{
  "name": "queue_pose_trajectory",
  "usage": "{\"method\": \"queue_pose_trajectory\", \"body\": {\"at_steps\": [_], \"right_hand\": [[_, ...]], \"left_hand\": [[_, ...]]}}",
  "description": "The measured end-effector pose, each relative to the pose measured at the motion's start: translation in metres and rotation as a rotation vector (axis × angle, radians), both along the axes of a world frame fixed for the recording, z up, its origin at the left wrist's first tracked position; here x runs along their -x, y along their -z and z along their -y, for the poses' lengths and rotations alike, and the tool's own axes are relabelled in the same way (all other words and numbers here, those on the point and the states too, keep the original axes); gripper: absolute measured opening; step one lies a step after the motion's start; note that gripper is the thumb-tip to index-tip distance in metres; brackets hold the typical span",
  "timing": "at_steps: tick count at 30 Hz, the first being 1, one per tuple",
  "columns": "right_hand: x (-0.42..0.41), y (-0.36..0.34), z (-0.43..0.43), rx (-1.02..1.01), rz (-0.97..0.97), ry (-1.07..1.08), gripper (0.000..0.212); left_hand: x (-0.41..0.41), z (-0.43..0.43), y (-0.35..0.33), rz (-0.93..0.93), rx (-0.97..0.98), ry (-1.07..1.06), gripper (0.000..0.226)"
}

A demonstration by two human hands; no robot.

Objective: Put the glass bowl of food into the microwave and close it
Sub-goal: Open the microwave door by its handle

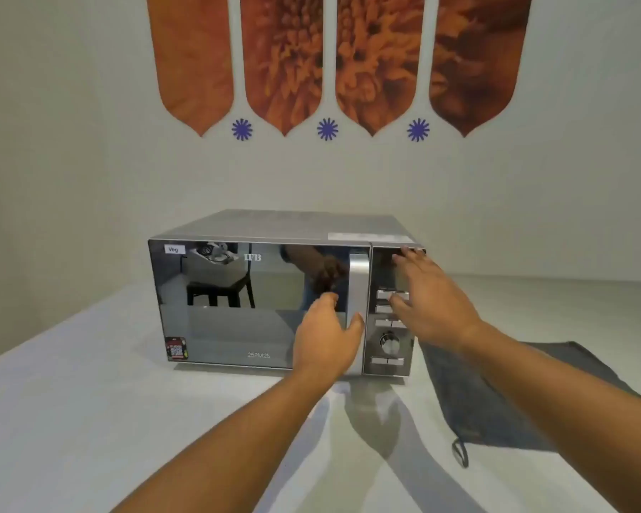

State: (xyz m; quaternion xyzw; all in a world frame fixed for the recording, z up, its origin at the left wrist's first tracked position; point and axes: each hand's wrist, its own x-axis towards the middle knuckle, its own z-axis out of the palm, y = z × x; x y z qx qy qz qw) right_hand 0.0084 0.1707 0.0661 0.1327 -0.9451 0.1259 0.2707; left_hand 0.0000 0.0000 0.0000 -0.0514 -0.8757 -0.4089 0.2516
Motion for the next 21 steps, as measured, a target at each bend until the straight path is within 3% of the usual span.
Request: {"method": "queue_pose_trajectory", "body": {"at_steps": [3, 6, 13, 21], "right_hand": [[0.016, -0.011, -0.017, -0.064, 0.008, -0.059, 0.064], [0.024, -0.016, -0.025, -0.063, -0.009, -0.078, 0.07], [0.032, -0.024, -0.032, -0.273, -0.074, -0.087, 0.076], [0.034, -0.008, -0.03, -0.297, -0.168, -0.058, 0.076]], "left_hand": [[0.023, -0.022, -0.011, -0.025, -0.173, 0.03, 0.029], [0.042, -0.038, -0.014, 0.03, -0.285, 0.026, 0.022], [0.067, -0.051, 0.0, 0.047, -0.277, -0.116, 0.024], [0.049, -0.055, 0.0, 0.006, -0.328, -0.24, 0.026]]}}
